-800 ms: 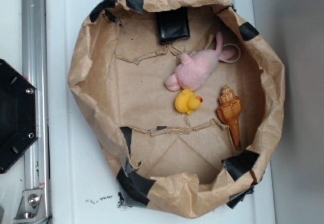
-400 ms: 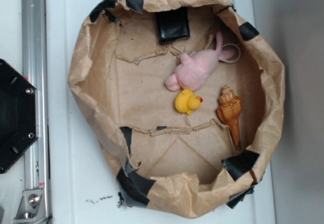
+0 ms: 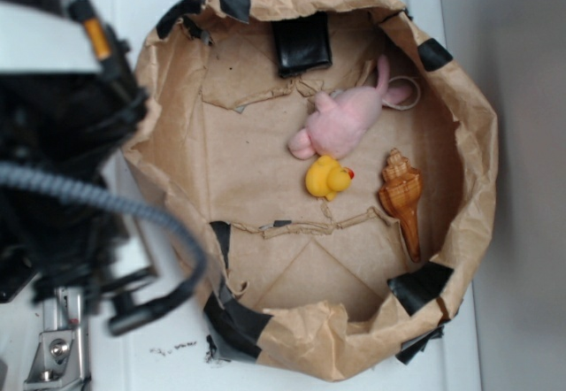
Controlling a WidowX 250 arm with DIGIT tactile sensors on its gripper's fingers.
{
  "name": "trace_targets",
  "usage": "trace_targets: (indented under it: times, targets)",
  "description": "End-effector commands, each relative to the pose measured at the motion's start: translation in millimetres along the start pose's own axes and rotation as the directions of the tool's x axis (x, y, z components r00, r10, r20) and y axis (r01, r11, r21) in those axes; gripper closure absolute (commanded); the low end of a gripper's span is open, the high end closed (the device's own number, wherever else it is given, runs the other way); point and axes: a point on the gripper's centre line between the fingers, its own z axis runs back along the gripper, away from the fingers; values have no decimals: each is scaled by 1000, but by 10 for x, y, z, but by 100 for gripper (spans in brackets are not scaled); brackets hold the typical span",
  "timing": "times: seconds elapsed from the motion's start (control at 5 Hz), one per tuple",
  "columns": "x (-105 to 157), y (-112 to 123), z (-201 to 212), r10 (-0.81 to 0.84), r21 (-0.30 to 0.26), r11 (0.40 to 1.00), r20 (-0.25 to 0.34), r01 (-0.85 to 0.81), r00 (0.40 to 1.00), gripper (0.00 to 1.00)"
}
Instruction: Grab the yellow duck.
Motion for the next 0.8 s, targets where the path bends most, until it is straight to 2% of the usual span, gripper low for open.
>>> trace_targets:
  times: [0.0,0.2,0.4,0.6]
  targets:
    - [465,-78,-467,404,-79,915,171,-396,899,0]
    - [570,-55,-816,492,-37,869,148,-493,858,0]
    - [656,-4,-1112,472,47,874,150,-483,869,0]
    - [680,138,-1283,465,100,870,163,-483,870,0]
